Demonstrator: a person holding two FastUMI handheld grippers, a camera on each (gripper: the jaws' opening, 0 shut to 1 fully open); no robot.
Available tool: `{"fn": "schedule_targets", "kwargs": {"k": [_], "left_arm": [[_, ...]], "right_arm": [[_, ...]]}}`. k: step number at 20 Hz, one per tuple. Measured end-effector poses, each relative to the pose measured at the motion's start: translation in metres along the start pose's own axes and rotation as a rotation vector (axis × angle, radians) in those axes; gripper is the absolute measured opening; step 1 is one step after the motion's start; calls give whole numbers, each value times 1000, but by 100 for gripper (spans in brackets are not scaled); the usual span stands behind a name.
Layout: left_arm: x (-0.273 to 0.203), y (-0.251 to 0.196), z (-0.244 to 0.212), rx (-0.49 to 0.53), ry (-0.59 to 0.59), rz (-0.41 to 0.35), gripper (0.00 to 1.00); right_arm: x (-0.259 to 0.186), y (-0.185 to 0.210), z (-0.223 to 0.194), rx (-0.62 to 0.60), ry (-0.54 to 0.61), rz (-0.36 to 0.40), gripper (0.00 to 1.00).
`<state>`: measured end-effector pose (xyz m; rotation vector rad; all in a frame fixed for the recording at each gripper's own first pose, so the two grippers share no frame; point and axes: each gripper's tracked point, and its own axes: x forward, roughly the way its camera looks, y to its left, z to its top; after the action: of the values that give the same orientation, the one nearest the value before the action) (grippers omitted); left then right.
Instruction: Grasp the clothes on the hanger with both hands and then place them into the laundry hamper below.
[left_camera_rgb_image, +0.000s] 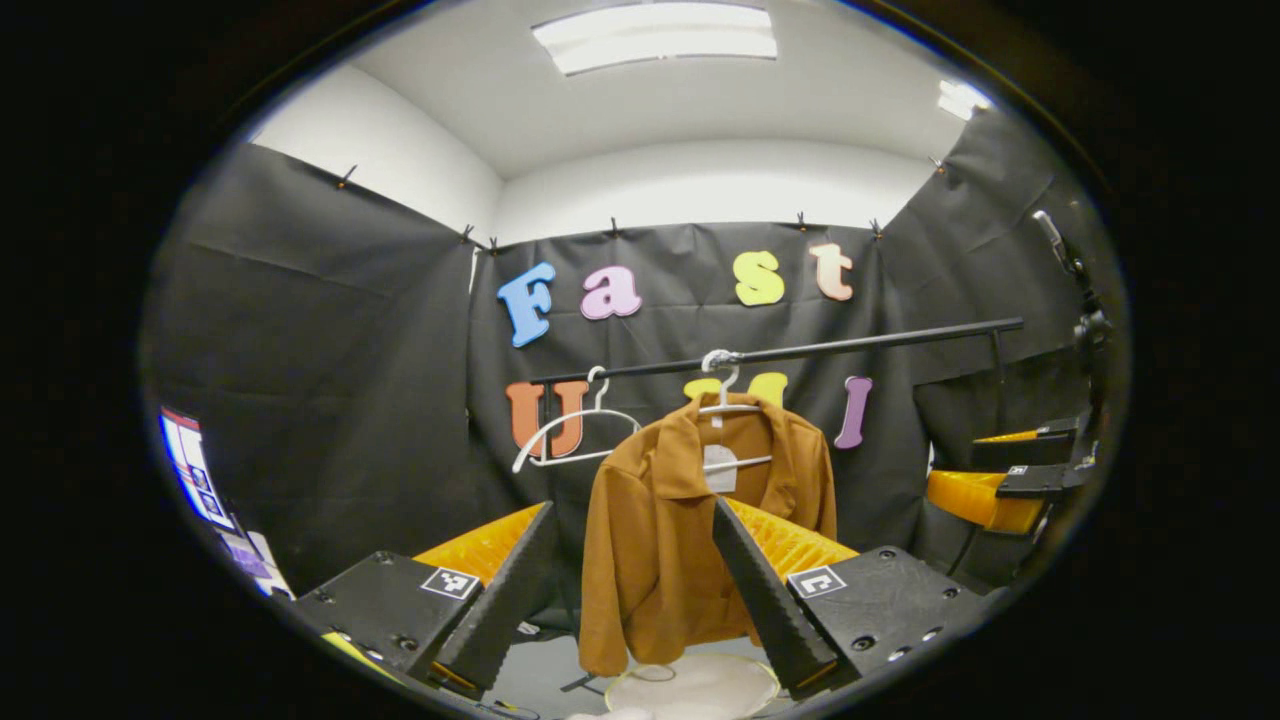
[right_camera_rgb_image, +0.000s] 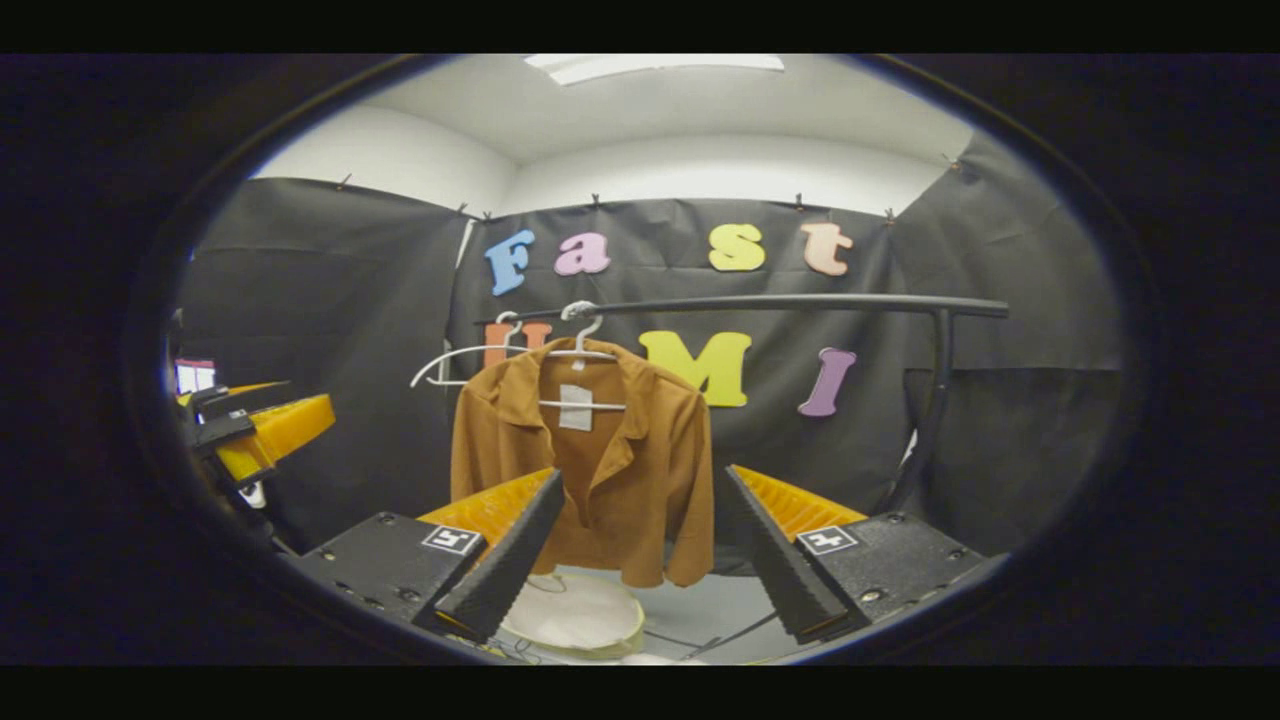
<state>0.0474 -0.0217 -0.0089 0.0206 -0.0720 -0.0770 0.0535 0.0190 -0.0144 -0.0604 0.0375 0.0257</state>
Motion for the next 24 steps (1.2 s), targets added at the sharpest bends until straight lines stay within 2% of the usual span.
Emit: {"fn": "schedule_targets", "kwargs": {"k": [3, 8, 13, 18, 20, 21, 22, 23, 24], "left_arm": [[23, -14, -12, 17, 24, -8, 100], [80, -30, -29, -26, 23, 3, 100], [152, -40, -52, -15, -3, 42, 100], [212, -38, -85, -30, 41, 83, 100], [229, -35, -98, -34, 79, 108, 100], [237, -36, -102, -39, 95, 113, 96], [244, -36, -105, -42, 100, 118, 100], [250, -35, -106, -42, 104, 129, 96], [255, -34, -108, -46, 104, 138, 100]], "right_arm": [[31, -4, -1, 13, -6, 33, 100], [107, -18, -3, 8, -4, 69, 100], [188, -25, -13, -20, 2, 100, 99], [259, -18, -31, -4, 49, 141, 100], [279, -14, -31, -7, 58, 160, 100], [287, -12, -30, -11, 58, 168, 100], [294, -9, -29, -11, 56, 175, 100], [299, -5, -27, -2, 59, 190, 100], [303, -1, -25, 7, 59, 201, 100]]}}
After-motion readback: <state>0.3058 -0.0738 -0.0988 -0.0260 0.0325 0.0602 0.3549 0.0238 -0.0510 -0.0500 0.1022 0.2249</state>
